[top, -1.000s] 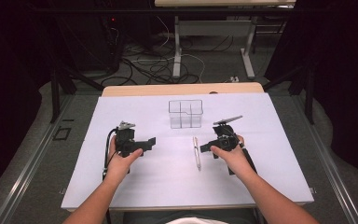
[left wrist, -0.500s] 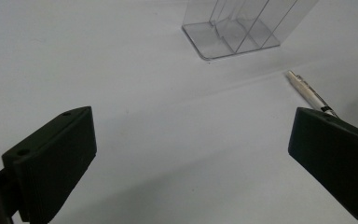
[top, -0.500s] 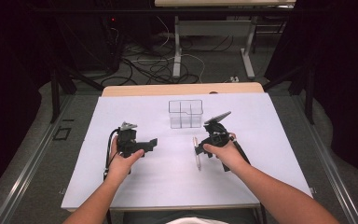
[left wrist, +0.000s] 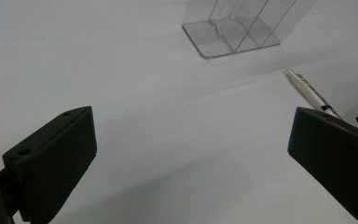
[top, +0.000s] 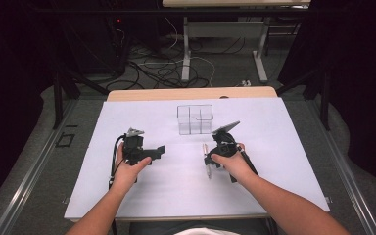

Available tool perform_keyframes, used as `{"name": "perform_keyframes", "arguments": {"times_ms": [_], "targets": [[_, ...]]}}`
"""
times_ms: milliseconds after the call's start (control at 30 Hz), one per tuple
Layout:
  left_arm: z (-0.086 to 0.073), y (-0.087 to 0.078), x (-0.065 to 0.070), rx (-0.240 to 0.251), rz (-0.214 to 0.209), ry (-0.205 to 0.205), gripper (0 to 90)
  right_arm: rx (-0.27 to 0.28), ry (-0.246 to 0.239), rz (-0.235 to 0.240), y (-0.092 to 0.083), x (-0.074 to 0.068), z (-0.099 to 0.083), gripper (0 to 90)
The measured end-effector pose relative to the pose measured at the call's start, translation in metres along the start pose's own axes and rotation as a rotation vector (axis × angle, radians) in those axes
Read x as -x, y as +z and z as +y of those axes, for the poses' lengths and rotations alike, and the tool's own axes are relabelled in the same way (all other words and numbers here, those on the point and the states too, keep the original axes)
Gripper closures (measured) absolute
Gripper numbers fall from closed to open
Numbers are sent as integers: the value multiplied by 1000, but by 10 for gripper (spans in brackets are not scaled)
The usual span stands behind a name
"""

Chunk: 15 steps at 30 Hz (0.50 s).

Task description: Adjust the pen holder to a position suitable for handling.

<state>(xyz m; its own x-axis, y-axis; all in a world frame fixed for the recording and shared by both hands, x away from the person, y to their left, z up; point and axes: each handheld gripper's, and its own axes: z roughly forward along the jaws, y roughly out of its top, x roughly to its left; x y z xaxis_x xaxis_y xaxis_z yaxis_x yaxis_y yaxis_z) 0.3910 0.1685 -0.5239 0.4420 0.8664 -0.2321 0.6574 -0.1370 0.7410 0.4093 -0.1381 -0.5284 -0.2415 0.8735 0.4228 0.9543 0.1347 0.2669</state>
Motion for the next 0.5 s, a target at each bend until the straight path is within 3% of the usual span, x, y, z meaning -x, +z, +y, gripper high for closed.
{"name": "perform_keyframes", "arguments": {"times_ms": [500], "targets": [[0,0,-1,-1,-8,-13,12,-23,53,22,9,3,-1,700]]}}
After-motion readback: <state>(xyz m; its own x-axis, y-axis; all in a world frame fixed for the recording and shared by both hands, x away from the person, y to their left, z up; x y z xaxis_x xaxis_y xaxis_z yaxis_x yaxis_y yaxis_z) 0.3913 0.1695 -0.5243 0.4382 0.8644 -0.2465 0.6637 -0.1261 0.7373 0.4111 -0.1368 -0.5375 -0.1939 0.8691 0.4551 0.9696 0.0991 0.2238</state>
